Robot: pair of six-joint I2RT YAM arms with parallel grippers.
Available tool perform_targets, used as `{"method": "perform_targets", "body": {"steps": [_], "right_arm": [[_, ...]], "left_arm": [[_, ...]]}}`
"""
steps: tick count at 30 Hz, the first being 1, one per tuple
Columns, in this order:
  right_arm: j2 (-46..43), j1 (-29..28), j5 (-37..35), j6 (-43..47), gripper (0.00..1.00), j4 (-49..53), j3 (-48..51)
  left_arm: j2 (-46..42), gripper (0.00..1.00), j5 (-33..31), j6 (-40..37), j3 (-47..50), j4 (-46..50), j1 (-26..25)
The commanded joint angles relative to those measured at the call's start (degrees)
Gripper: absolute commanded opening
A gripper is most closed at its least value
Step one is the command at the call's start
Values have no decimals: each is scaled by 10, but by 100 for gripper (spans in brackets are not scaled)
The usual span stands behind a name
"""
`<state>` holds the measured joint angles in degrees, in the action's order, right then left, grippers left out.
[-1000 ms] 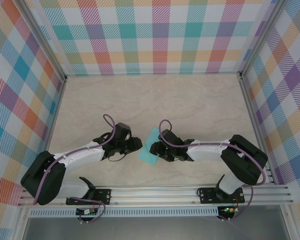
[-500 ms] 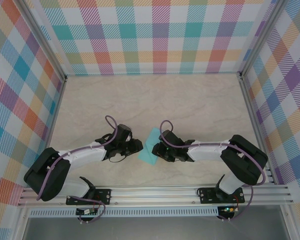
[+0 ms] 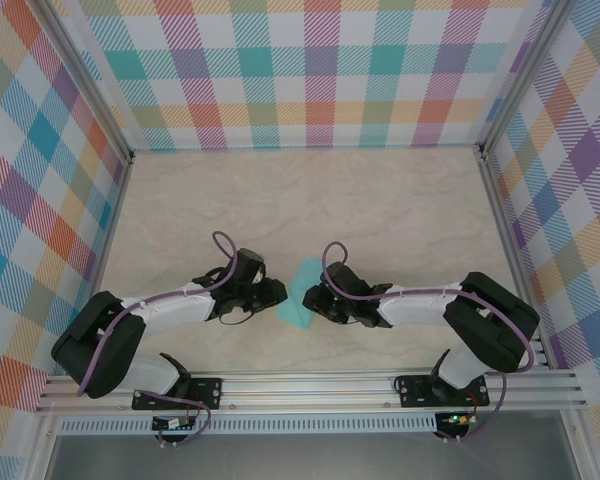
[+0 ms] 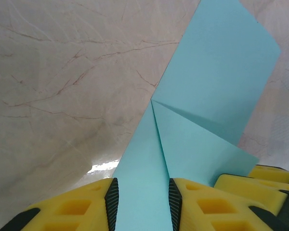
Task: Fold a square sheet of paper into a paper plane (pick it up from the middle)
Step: Turn over the paper at the bottom-center of the table.
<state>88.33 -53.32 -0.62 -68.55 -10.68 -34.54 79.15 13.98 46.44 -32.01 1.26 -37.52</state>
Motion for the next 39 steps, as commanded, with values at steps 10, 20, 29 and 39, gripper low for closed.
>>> {"method": "perform_targets", "body": {"steps": [10,20,29,39], "right_arm": [[5,-3,9,11,40,-50,0],[27,-4,21,17,34,-74,-3],[20,-4,19,26,24,-70,-2],[-40,-4,5,60,10,15,-3]], "left_arm": [[11,34,3,-3,-1,-3,-14],[-5,34,-2,1,1,4,-16],[-56,34,-14,6,5,33,-16],[-115,35,-12,22,22,50,-17]]}}
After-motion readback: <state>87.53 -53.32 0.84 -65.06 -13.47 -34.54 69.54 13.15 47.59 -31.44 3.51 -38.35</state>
